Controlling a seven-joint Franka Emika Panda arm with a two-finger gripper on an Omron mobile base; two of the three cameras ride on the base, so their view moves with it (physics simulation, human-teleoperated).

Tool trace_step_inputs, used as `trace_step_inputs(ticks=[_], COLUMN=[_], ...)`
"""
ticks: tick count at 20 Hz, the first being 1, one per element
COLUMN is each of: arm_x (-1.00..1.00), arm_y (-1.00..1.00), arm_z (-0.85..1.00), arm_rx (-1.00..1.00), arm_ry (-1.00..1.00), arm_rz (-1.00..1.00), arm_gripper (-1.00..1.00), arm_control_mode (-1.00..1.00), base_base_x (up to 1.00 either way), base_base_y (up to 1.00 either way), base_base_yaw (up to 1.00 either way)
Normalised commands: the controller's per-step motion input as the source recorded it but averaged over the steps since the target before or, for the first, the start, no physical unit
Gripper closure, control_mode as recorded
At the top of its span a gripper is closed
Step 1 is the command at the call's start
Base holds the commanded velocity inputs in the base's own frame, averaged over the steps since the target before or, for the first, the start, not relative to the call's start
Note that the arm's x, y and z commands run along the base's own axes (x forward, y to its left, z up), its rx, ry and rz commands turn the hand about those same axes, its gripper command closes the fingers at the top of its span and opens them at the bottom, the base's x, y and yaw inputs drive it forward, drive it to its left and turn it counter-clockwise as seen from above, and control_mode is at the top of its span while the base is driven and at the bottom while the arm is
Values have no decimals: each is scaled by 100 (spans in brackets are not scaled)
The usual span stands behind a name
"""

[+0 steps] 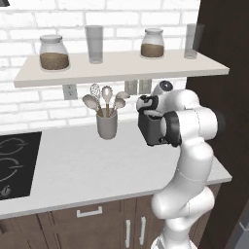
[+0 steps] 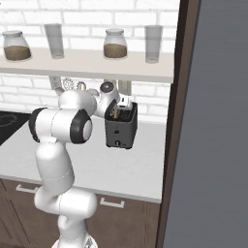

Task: Start the toaster. Once the lever pops up, take the bread to the plate on the dining counter.

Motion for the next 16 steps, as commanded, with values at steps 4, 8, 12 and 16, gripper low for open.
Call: trace_step_inputs(ticks=[4, 8, 12, 16], arm_x=[5, -44, -54, -30], arm_y=[0, -4, -8, -9], arm_z=[-34, -3, 0, 9], arm_rx=[0, 0, 0, 0], arm_ry=[-1, -13, -13, -11], arm_rz=[0, 0, 0, 0], arm_gripper=[100, 100, 100, 100], arm_control_mode=[-100, -100, -100, -100], base_base_x=[0, 0, 0, 0], base_base_y=[0, 0, 0, 0], base_base_yaw=[0, 0, 0, 0])
